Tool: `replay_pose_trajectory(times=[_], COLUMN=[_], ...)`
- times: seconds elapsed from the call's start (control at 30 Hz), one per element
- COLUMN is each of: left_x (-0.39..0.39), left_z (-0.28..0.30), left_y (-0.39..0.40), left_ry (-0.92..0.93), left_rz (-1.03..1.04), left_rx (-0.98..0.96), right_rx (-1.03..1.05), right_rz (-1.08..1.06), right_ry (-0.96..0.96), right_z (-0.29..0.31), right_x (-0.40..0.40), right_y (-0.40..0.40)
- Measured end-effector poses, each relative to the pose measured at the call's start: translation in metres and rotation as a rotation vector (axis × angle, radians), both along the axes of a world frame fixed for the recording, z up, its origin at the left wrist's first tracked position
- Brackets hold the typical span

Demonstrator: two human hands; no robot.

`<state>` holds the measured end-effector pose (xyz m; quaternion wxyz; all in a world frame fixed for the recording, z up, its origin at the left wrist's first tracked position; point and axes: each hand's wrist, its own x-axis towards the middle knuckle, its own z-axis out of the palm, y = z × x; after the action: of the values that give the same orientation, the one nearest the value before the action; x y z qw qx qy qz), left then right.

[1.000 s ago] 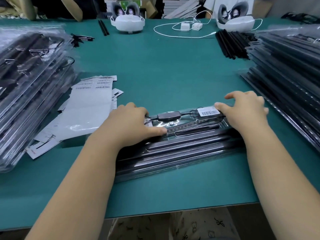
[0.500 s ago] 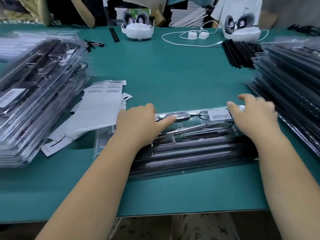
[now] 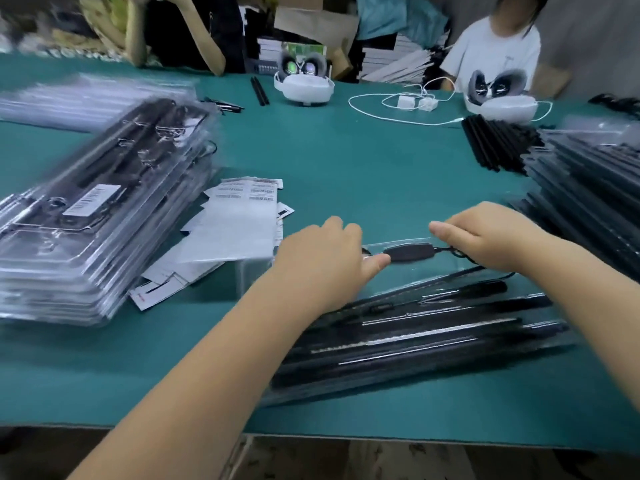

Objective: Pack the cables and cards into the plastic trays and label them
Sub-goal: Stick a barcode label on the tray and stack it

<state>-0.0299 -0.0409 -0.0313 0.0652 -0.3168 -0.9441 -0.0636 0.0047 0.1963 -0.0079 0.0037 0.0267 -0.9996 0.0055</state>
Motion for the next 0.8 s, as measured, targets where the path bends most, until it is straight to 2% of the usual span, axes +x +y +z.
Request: replay_pose_trajectory(times=[0.13,0.3,0.43,0.53,0.6,0.67,0.73,0.8], left_x=[-0.014,-0.011,-0.008,-0.007,-0.005,-0.004,-0.004,-0.004], left_z=[0.016,0.02,0.019,0.024,0.033,0.046,0.061,0.077], left_y=[-0.029,-0.069,-0.087,-0.105,-0.121,-0.135,-0.151,-0.17], left_ry=[-0.09,-0.544,-0.444,-0.447,-0.432,-0.297,0.081,0.458], left_rz=[-0.012,-0.022,-0.048,-0.014,0.016,0.053,0.08,0.04], left_rx=[-0.014,0.256,0.356,0.497,0.501,0.392,0.284,0.479], right_rx=[0.046,0.066,0.111,0.161,0.148,0.072,-0.073,-0.204], right_rz=[0.045,0.129,0.145,0.189,0.2,0.168,0.102,0.022], right_ry=[-0.034,0.042,0.073,0.144,0.133,0.106,0.078,0.068], right_z=[0.01,0.031,0.048,0.061,0.065,0.067,0.069,0.069], right_x=[-0.013,-0.029,-0.049,-0.059,-0.065,-0.071,-0.075,-0.077], right_y=[-0.008,-0.032,-0.057,-0.081,-0.096,-0.108,-0.115,-0.12])
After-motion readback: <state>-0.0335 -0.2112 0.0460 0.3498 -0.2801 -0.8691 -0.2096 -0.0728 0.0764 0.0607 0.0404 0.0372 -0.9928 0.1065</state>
